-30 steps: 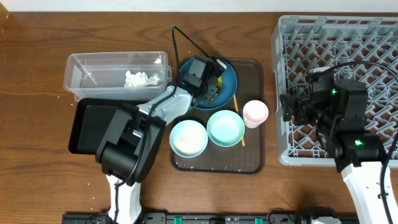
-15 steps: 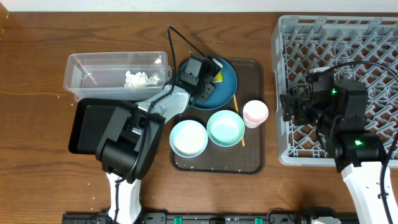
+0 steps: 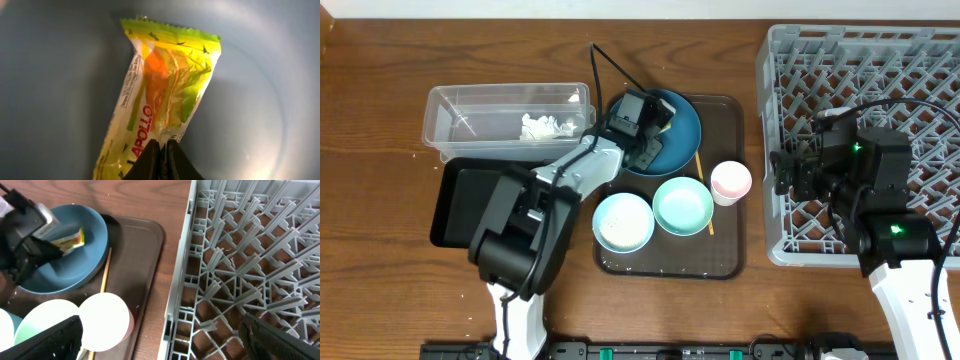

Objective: Sort waste into correct bins and load items into the dishwasher rack
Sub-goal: 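Carry the wrapper left and release it into the clear bin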

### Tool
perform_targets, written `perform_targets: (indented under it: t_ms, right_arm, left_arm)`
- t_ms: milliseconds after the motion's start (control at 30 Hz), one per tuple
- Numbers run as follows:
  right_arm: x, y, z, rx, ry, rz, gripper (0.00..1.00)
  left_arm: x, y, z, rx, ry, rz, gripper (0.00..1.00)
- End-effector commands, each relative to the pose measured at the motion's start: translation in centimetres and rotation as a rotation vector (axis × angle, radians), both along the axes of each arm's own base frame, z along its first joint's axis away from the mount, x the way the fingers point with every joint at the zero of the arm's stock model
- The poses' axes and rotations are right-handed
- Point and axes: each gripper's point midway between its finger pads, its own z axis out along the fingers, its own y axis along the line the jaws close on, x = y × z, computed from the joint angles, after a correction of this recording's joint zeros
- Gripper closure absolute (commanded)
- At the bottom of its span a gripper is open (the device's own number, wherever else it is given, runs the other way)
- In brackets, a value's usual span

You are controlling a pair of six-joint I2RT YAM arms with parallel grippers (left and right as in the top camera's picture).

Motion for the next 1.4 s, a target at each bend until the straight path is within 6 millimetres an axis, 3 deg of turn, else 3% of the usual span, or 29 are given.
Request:
perform_targets:
  t_ms: [0,167,300,433,600,767,933,1167,1367]
  right_arm:
    - [0.4,-0.6,0.9,0.014,-0.018,-0.027,0.01]
    - [0.4,-0.6,0.9,0.014,-0.019,-0.027,0.01]
    - [0.4,-0.6,0.9,0.014,-0.018,-0.027,0.01]
    - [0.4,-0.6,0.9,0.014,-0.018,-0.027,0.01]
    - [0.4,-0.6,0.9,0.015,-0.017,-0.027,0.01]
    - [0.4,-0.6,0.9,0.016,-0.017,-0.028,0.01]
    - [0.3,-0.6,0.8,0.017,-0.014,-0.029,0.01]
    - [0.2,-0.6,0.6,0.016,-0.003,-0.029,0.01]
    - [0.2,-0.6,0.6,0.016,-0.002,-0.028,0.01]
  left_arm:
    - [0.3,0.4,4.8,-0.023,-0.076,0.011,0.91]
    - [-0.5,1.6,10.0,-0.028,-0.139,0.039,0.91]
    - [-0.6,5.3,13.6,0.011,-0.199,0.158,0.92]
    - [-0.1,9.3,15.3,0.012,-0.221,0.276,0.92]
    - [0.5,15.0,14.5,-0.035,-0.172,0.500,0.91]
    - [0.7,18.3,13.8,-0.066,-0.147,0.620,0.87]
    - [0.7,19.2,13.8,-0.063,-0.147,0.639,0.83]
    - [0.7,19.2,13.8,-0.063,-0.147,0.639,0.60]
    - [0.5,19.1,13.6,-0.067,-0.136,0.647,0.54]
